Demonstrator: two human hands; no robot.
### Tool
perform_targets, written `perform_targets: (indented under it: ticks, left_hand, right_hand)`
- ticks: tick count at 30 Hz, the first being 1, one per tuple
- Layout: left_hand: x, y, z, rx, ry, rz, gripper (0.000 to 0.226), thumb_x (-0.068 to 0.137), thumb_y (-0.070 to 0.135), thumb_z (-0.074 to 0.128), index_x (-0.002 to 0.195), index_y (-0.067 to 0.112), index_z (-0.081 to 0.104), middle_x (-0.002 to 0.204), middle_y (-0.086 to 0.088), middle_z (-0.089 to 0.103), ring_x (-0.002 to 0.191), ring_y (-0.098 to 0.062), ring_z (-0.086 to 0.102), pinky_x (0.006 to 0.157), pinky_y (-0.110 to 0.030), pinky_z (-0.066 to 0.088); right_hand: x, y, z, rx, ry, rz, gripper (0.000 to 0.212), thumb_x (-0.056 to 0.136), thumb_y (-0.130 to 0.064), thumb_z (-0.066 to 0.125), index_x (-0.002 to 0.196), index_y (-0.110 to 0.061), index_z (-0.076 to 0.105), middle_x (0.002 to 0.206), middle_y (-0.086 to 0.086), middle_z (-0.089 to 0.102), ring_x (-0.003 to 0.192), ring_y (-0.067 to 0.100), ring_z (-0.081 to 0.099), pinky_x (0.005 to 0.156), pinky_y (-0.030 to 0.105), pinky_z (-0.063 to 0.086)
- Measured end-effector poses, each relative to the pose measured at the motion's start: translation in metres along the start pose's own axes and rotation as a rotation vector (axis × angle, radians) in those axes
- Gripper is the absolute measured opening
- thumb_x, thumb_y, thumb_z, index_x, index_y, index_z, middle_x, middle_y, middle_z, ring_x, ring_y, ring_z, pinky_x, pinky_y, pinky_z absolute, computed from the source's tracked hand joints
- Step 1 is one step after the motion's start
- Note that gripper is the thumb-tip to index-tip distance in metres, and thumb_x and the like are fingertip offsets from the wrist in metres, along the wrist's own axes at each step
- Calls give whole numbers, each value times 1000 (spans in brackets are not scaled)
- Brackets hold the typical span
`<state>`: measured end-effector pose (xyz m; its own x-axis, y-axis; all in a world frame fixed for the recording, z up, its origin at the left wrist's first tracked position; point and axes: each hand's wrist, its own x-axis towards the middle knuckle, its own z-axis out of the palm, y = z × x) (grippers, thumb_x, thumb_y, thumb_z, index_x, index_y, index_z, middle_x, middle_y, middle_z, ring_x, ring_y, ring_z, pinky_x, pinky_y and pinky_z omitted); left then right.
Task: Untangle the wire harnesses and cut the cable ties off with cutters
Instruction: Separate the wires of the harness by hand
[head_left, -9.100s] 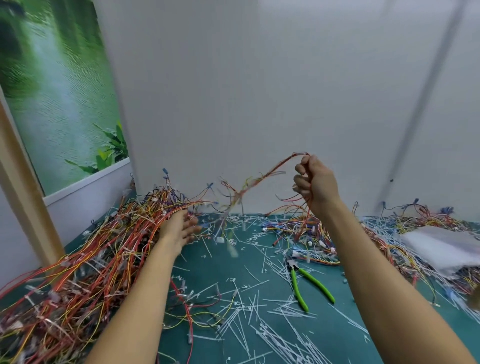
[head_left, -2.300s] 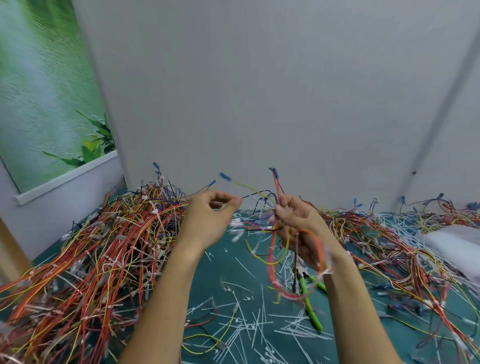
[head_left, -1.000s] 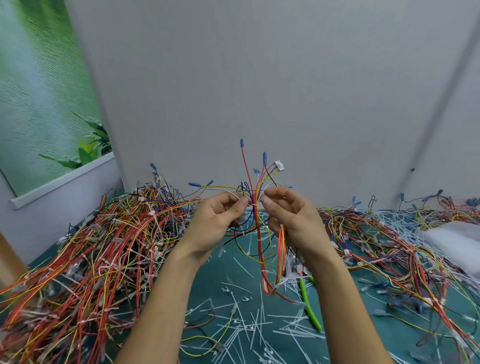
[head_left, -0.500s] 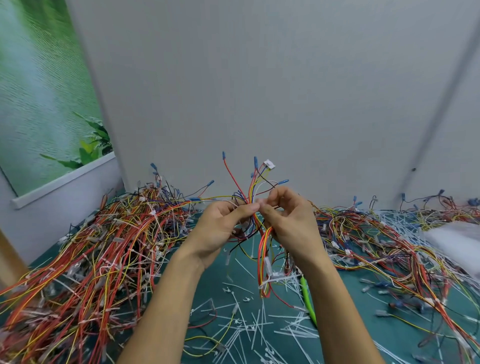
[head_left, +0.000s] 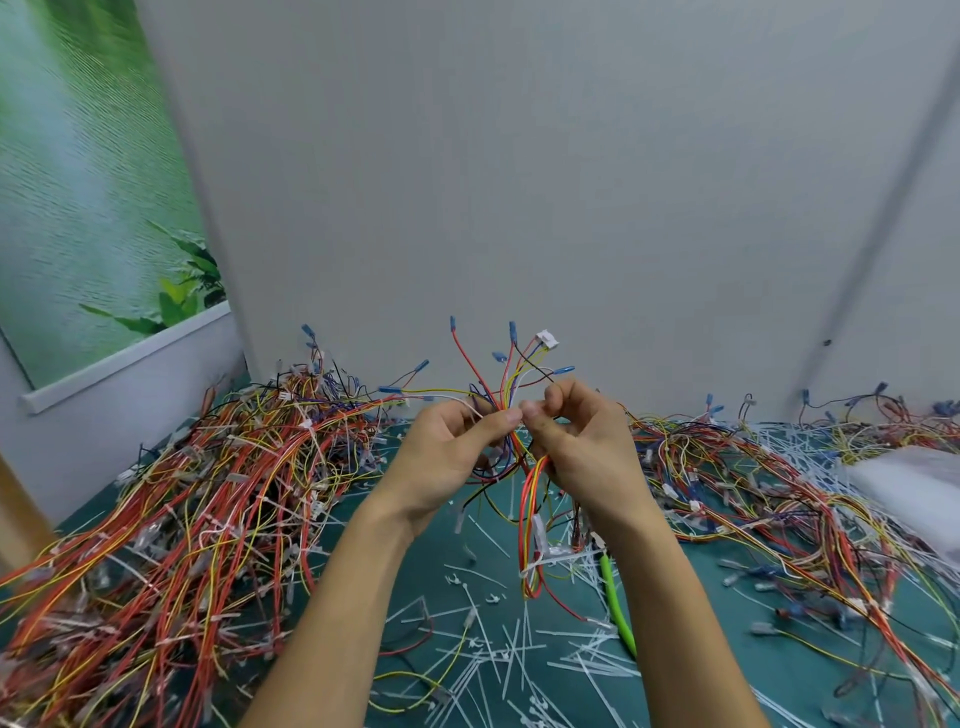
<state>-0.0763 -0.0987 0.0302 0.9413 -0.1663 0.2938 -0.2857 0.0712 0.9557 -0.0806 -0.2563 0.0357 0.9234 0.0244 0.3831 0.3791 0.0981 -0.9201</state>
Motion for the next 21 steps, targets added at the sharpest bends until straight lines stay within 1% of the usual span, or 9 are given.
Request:
perform_targets:
  ticks: [4,6,8,10,12,14,16,19,21]
  left_hand:
    - [-1,-1,5,-2,-25,32,14,93,31,68,85,32,79,81,10,75,76,2,65,68,-11,48]
    - [-2,-1,7,-40,-33,30,13,92,32,67,91,28,79,86,8,76,81,-1,66,74,-18,49]
    - [-3,-2,9,-82,-40,39,20,93,31,66,104,19,76,98,2,76,90,-7,67,80,-28,48]
    - [-4,-1,10,-112,-48,56,23,94,29,64,111,15,73,106,-2,75,99,-11,66,83,-31,47]
    - [-4,-1,10,-139,-64,62,20,95,26,63,110,17,71,106,-1,74,100,-11,67,82,-26,48]
    - [-5,-1,11,-151,-80,69,15,97,23,61,108,18,70,100,3,74,94,-8,67,77,-20,50]
    - [-6,-1,11,-154,-91,80,12,98,19,60,107,18,69,94,7,73,87,-4,66,74,-17,50]
    - [-7,1,11,-169,-91,69,11,96,21,62,102,23,70,90,8,72,84,-5,65,73,-20,50]
    - [-7,4,10,-167,-91,57,12,94,26,63,97,27,74,90,8,71,84,-5,64,72,-21,49]
  right_hand:
    - [-1,-2,-3,16,6,8,29,98,-1,63,80,-15,45,62,-5,45,48,11,32,42,18,28]
    - [-1,-3,-2,34,23,12,31,97,-2,66,77,-17,48,61,-2,45,51,14,31,43,19,27]
    - [-2,-4,0,64,55,11,34,94,-2,70,71,-21,52,63,5,45,54,15,32,44,20,26]
    - [-2,-4,3,94,88,7,39,92,-1,72,65,-24,55,65,6,48,54,15,33,44,21,28]
    - [-2,-4,5,106,124,6,41,91,1,72,63,-24,55,67,6,53,54,15,36,45,20,32]
    - [-2,-4,6,119,159,15,42,90,2,73,63,-23,53,70,9,58,53,14,41,46,18,36]
    - [-1,-4,6,128,177,32,41,89,2,74,64,-21,51,71,10,60,54,14,43,46,18,37]
    - [-1,-5,4,137,170,53,41,88,2,74,64,-19,50,69,8,61,53,14,43,44,17,36]
    - [-1,-5,4,128,165,69,41,88,-1,75,63,-20,49,71,11,59,55,17,41,44,18,34]
